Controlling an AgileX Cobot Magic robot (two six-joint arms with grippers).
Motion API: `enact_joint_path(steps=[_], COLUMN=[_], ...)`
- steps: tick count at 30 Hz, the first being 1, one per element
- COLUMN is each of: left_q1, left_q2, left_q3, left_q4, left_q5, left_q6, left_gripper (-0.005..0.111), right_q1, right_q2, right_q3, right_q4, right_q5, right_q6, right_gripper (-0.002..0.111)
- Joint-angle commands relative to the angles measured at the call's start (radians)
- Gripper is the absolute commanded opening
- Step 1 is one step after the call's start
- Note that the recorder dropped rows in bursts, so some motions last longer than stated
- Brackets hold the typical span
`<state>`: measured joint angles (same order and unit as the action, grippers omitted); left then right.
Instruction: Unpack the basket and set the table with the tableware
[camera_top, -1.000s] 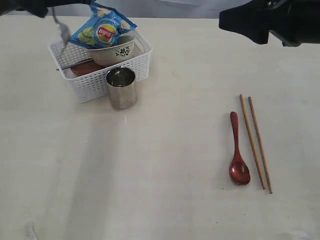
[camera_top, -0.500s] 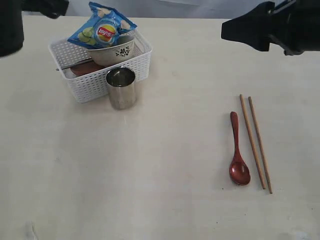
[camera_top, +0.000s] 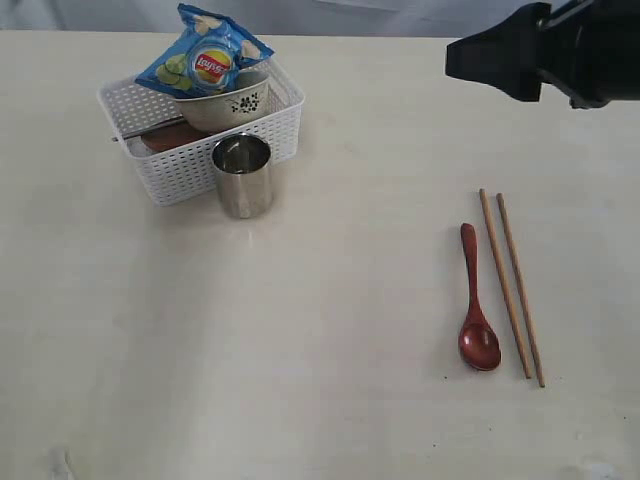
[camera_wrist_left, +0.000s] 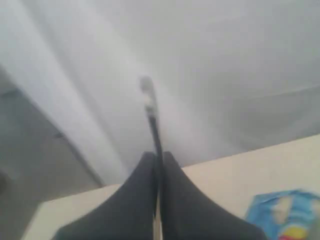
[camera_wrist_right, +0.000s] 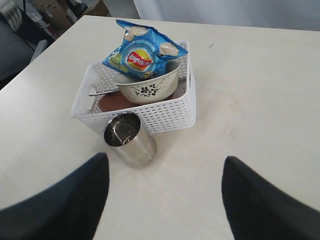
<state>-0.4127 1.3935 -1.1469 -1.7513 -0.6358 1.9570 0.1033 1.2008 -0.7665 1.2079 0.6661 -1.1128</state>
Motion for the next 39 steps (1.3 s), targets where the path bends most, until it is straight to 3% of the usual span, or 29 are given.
enact_joint_path(steps=[1,4,7,12,14,17,19,23,25,29,36,39], left_q1=[0.111,0.200,0.227,0.242,0.277,0.343,0.366,0.365,0.365,0.316,0.055,-0.025], left_q2=[-0.007,0.008,0.019,0.028,0.037,0.068,0.091,0.107,0.107,0.107,0.066,0.021], left_q3=[-0.001,0.014,0.037,0.058,0.058,0.050,0.024,-0.024,-0.044,-0.072,-0.072,-0.069], left_q4=[0.007,0.007,0.007,0.007,0.007,0.053,0.268,0.994,1.258,1.528,1.948,2.004], left_q5=[0.424,0.636,0.642,0.619,0.751,1.043,1.136,1.161,1.238,1.408,1.584,1.685], left_q6=[-0.296,-0.466,-0.483,-0.453,-0.492,-0.692,-0.896,-1.495,-1.739,-1.957,-2.394,-2.562], left_gripper=[0.000,0.000,0.000,0.000,0.000,0.000,0.000,0.000,0.000,0.000,0.000,0.000], right_q1=[-0.009,-0.009,-0.009,-0.009,-0.009,-0.009,-0.009,-0.009,-0.009,-0.009,-0.009,-0.009], right_q2=[-0.006,-0.006,-0.006,-0.006,-0.006,-0.006,-0.006,-0.006,-0.006,-0.006,-0.006,-0.006], right_q3=[0.001,0.001,0.001,0.001,0.001,0.001,0.001,0.001,0.001,0.001,0.001,0.001], right_q4=[-0.006,-0.006,-0.006,-0.004,-0.004,-0.004,-0.004,-0.002,-0.002,0.002,0.002,-0.004], right_q5=[-0.008,-0.010,-0.010,-0.014,-0.014,-0.014,-0.014,-0.014,-0.014,-0.014,-0.007,0.000], right_q6=[-0.019,-0.019,-0.017,-0.017,-0.015,-0.015,-0.009,-0.005,-0.005,0.000,0.015,0.022], right_gripper=[0.058,0.052,0.045,0.045,0.045,0.045,0.045,0.045,0.045,0.045,0.045,0.045])
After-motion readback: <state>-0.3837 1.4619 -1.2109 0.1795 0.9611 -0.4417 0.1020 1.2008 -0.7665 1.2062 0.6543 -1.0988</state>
